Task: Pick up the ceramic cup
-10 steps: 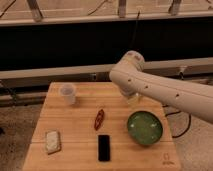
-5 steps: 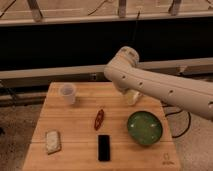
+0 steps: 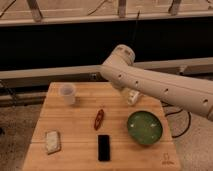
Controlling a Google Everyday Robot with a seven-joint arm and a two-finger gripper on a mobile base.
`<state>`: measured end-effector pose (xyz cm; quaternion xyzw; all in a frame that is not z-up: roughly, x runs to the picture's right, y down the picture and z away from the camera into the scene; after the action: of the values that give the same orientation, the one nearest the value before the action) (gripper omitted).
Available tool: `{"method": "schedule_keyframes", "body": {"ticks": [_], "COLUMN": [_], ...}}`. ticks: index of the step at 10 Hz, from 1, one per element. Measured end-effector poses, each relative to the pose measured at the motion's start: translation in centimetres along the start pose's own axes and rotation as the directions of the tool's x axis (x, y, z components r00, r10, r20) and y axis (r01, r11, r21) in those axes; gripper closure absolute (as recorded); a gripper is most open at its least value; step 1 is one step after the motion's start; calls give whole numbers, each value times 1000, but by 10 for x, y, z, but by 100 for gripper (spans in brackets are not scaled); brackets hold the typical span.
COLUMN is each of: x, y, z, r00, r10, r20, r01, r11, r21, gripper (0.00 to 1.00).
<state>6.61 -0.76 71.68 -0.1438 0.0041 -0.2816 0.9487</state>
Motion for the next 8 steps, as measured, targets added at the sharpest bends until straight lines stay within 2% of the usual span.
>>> {"method": "schedule_keyframes", "body": {"ticks": [5,8], "x": [-15,-35], "y": [-19,-36], "z": [2,3], "r00": [998,993], "r10": [-66,-108], "r20": [20,38], "r01": [65,104], "r11": [996,990], "r21": [57,93], "gripper": [20,20]}}
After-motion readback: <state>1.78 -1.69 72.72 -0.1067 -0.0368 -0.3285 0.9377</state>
